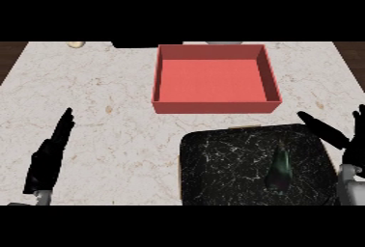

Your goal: Pick the eggplant from the tray and place it in the cardboard box

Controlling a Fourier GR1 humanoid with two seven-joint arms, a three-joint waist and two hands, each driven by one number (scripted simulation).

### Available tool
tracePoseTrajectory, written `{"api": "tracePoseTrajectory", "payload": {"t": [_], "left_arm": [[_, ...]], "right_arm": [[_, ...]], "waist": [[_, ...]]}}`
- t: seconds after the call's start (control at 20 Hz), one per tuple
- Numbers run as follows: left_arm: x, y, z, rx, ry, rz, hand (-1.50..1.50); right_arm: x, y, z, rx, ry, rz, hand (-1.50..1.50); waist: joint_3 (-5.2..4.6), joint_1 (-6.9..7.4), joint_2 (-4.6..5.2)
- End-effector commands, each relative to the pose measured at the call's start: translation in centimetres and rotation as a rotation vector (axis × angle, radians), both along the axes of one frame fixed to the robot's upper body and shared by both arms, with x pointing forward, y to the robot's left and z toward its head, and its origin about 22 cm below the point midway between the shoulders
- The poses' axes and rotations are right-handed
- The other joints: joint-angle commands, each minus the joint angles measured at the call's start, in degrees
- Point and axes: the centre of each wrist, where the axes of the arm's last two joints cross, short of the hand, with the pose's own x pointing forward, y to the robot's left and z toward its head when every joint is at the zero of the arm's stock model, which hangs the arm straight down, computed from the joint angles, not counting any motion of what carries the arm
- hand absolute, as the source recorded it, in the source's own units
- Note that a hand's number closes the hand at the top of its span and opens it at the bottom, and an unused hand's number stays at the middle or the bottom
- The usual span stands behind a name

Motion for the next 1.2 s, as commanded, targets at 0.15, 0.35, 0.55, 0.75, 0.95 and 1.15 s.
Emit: {"api": "tracePoseTrajectory", "payload": {"t": [0.15, 0.35, 0.55, 0.75, 0.95, 1.15], "left_arm": [[0.5, -0.3, 0.9, -0.002, 0.003, 0.016, 0.00], [0.5, -0.9, 0.4, -0.005, 0.006, -0.007, 0.00], [0.9, -1.2, 0.9, -0.003, 0.007, -0.008, 0.00], [0.3, -1.7, 1.0, 0.002, 0.006, -0.033, 0.00], [0.8, -2.2, 0.6, -0.001, 0.006, -0.032, 0.00], [0.9, -1.4, 1.8, -0.009, 0.003, -0.038, 0.00]], "right_arm": [[-4.2, -1.7, 0.6, -0.193, 0.382, 0.118, -1.50], [-3.1, -2.5, 4.8, -0.249, 0.598, 0.251, -1.50], [-4.2, -1.4, 6.4, -0.234, 0.856, 0.460, -1.50], [-3.3, 1.1, 9.1, -0.166, 0.985, 0.582, -1.50], [-1.2, 1.8, 11.2, -0.117, 1.034, 0.590, -1.50], [-1.7, 3.6, 9.7, -0.099, 1.084, 0.554, -1.50]], "waist": [[-0.14, 0.16, -0.23], [-0.18, 1.07, -0.10], [-0.16, 0.67, -0.23], [-0.02, 1.80, -0.14], [0.08, 1.89, 0.06], [0.11, 1.73, -0.05]]}}
